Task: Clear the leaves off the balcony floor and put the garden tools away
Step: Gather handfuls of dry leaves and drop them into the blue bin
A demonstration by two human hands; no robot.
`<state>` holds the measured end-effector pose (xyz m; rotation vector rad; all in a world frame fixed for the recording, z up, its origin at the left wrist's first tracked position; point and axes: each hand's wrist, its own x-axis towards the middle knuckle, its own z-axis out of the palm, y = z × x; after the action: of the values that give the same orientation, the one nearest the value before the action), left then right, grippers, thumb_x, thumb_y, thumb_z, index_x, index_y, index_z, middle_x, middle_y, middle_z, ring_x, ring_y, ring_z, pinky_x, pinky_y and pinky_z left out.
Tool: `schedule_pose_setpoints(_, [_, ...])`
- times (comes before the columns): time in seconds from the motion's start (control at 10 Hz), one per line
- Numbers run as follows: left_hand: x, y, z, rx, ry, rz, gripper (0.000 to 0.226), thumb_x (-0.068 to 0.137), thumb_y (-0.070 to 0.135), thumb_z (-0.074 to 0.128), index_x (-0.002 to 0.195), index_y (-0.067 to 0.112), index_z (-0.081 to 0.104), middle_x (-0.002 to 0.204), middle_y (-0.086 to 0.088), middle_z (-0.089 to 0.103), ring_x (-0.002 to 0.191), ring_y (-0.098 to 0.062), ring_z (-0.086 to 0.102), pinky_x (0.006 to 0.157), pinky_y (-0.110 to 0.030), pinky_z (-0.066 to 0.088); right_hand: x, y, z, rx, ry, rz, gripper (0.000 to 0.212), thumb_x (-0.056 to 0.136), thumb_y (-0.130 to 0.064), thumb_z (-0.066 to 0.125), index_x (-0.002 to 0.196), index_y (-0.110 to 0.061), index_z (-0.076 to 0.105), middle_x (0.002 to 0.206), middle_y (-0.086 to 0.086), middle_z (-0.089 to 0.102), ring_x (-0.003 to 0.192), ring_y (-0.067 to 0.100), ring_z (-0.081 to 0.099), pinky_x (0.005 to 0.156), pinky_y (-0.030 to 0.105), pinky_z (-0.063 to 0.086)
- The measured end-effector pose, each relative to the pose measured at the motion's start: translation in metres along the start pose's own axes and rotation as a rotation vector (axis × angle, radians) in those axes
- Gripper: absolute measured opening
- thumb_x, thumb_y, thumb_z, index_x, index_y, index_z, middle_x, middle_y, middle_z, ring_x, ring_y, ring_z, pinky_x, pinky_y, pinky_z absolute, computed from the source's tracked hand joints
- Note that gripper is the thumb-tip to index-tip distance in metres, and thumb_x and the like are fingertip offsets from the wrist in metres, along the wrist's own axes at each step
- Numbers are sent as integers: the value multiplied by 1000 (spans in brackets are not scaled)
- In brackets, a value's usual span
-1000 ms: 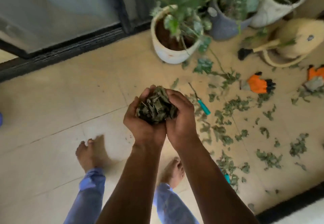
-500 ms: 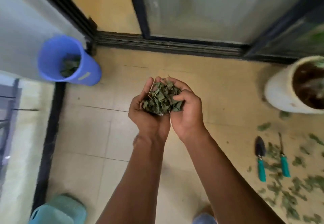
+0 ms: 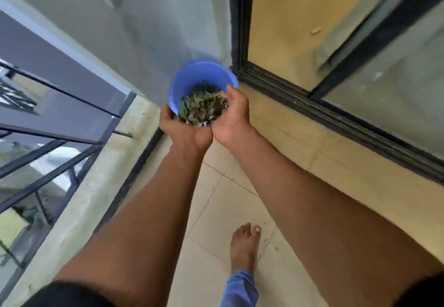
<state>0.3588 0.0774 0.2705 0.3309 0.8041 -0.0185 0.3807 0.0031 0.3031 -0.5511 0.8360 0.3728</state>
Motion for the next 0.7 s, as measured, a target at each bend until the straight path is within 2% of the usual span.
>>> schedule_pose_setpoints(0.1, [39, 35, 20, 92, 88, -65, 82, 81, 60, 58, 140, 3, 58, 138, -28, 60, 130, -49, 54, 116, -63, 34, 28, -6, 33, -43, -8, 105, 45, 102, -42, 51, 131, -8, 57, 114, 18, 64, 114, 36, 63, 69, 39, 49])
schedule_pose_setpoints(0.2, [37, 38, 19, 22, 35, -194, 94, 79, 61, 63, 145, -5, 48, 143, -37, 50, 131, -52, 51, 114, -63, 35, 49, -10, 51, -50, -25, 164, 61, 99, -53, 53, 147, -15, 46, 131, 19, 58, 123, 36, 59, 85, 43, 51])
schedule_pose_setpoints(0.3, [10, -95, -221, 1114, -229, 8, 55, 75, 49, 83, 112, 10, 70, 162, -13, 29, 102, -35, 70, 86, -45, 56, 64, -13, 52, -87, -14, 162, 75, 99, -56, 53, 160, -18, 30, 161, 17, 33, 149, 32, 34, 117, 43, 31])
schedule_pose_setpoints(0.4, [-1, -191, -348, 1289, 34, -492, 24, 96, 49, 60, 114, 33, 56, 145, -4, 49, 121, -33, 61, 103, -46, 43, 61, -19, 38, -164, -78, 123, 70, 101, -53, 51, 157, -14, 36, 162, 20, 33, 151, 34, 32, 121, 44, 27])
schedule_pose_setpoints(0.5, [25, -37, -81, 1017, 47, -118, 22, 103, 54, 41, 112, 44, 58, 141, -9, 62, 131, -27, 55, 117, -41, 31, 47, -22, 4, -339, -82, 71, 50, 104, -43, 50, 142, -10, 55, 142, 18, 58, 128, 30, 57, 104, 41, 45])
schedule_pose_setpoints(0.6, [2, -11, 3, 625, 119, -171, 28, 101, 43, 48, 109, 24, 67, 109, -1, 72, 103, -22, 66, 107, -39, 46, 21, -16, -56, -466, 63, -40, 13, 101, -20, 59, 105, -11, 66, 116, 27, 71, 90, 27, 65, 72, 30, 50])
schedule_pose_setpoints(0.7, [-40, -80, -42, 1006, 137, -279, 15, 97, 29, 52, 99, 22, 66, 85, 3, 70, 77, -17, 64, 81, -29, 53, -11, 1, -142, -513, 254, -96, 11, 96, -13, 62, 85, -15, 66, 100, 26, 74, 76, 27, 65, 58, 27, 49])
